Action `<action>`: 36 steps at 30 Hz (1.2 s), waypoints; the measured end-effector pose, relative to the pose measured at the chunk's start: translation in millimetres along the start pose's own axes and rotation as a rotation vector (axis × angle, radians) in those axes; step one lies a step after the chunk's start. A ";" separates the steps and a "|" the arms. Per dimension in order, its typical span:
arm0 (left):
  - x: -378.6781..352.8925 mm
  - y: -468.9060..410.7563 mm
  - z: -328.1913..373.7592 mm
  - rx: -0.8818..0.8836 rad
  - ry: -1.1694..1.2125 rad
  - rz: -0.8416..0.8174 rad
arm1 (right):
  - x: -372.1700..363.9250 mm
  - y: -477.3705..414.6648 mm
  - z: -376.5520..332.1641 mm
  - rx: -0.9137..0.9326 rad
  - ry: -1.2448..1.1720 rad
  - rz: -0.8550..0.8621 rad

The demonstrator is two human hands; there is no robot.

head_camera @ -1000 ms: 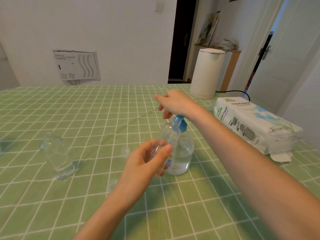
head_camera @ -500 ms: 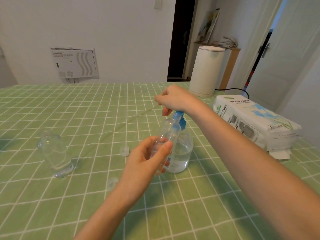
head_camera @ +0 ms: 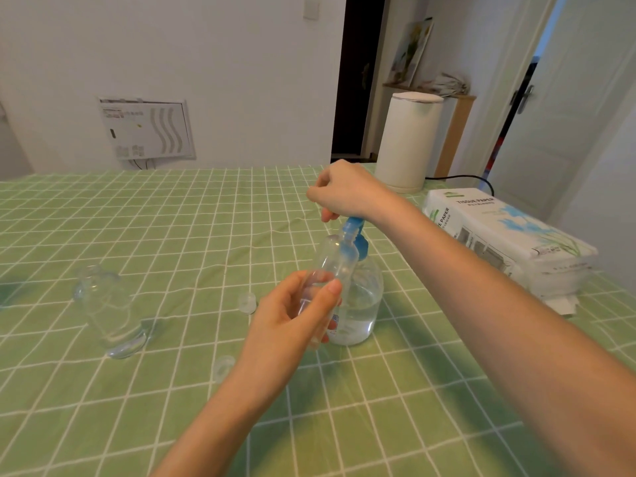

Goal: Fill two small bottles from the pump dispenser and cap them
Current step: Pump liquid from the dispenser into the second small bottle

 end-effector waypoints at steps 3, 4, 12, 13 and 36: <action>0.0 -1.0 0.1 0.002 0.008 0.004 | -2.0 0.7 -2.6 0.002 0.009 -0.023; 0.1 -0.6 -0.1 0.002 0.008 0.004 | -3.7 0.6 -1.6 -0.004 0.008 -0.034; 0.4 2.8 -6.2 0.021 -0.004 0.008 | -14.3 2.6 8.8 -0.051 -0.021 -0.075; 0.9 3.2 -7.3 0.025 -0.004 0.010 | -15.6 2.6 9.1 -0.052 -0.019 -0.074; 0.0 1.8 -3.8 0.022 0.019 0.017 | -9.5 3.5 4.4 -0.042 0.020 -0.062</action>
Point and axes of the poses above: each hand's wrist, its own y-axis away from the middle knuckle, its own x-axis out of the back of the hand, z = x × y, the point moved 10 cm from there along -y, towards the middle knuckle, and after that the axes turned 4 degrees about -x, right-handed, at the moved point
